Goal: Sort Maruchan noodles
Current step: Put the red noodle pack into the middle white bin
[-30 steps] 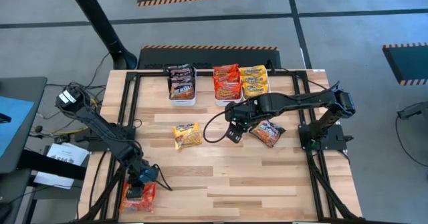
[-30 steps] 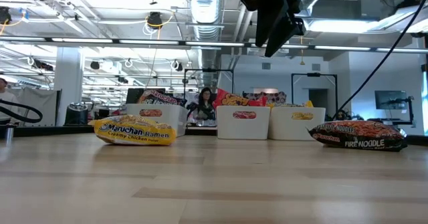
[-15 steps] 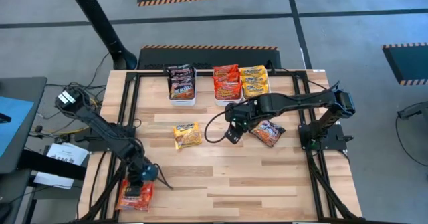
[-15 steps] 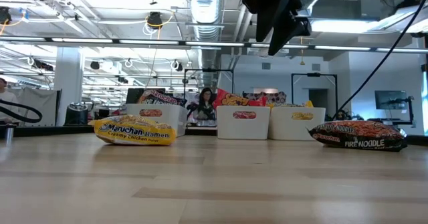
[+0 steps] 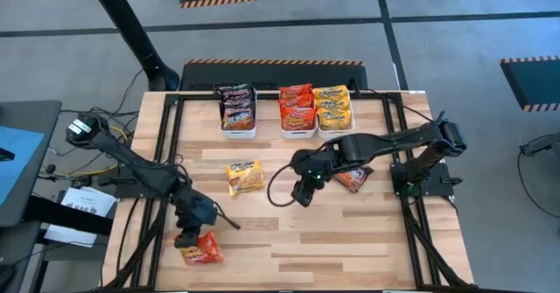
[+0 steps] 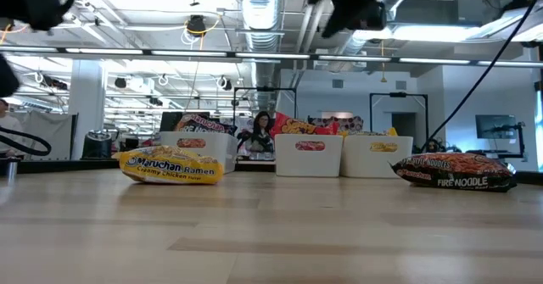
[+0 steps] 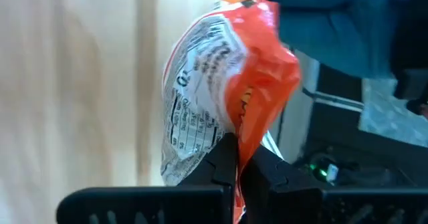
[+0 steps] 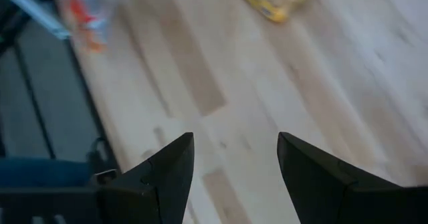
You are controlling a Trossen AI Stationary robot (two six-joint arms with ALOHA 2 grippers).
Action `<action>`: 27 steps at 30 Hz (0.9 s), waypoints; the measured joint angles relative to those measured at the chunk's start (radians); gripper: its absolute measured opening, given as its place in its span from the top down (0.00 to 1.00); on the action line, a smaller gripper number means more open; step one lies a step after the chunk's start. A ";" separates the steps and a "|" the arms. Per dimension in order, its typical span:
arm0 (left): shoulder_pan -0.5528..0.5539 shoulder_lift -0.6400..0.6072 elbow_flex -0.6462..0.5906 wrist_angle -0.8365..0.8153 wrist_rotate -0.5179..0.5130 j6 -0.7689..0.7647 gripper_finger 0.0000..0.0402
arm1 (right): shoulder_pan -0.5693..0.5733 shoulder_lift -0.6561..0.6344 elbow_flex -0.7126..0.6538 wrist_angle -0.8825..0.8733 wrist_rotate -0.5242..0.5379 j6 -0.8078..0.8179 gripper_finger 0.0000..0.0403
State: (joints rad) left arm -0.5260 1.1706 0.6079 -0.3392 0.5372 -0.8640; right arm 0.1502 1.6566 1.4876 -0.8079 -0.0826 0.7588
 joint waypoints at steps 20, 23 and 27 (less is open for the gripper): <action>0.140 0.009 0.071 -0.077 -0.101 0.191 1.00 | 0.057 0.000 -0.002 0.120 0.004 -0.236 0.41; 0.140 0.009 0.071 -0.077 -0.100 0.191 1.00 | 0.069 0.029 -0.010 0.160 0.016 -0.305 0.41; 0.140 0.009 0.071 -0.085 -0.101 0.190 1.00 | 0.087 0.076 -0.010 0.216 0.009 -0.384 0.41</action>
State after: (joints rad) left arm -0.3855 1.1797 0.6792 -0.4244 0.4366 -0.6739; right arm 0.2371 1.7328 1.4776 -0.5915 -0.0735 0.3749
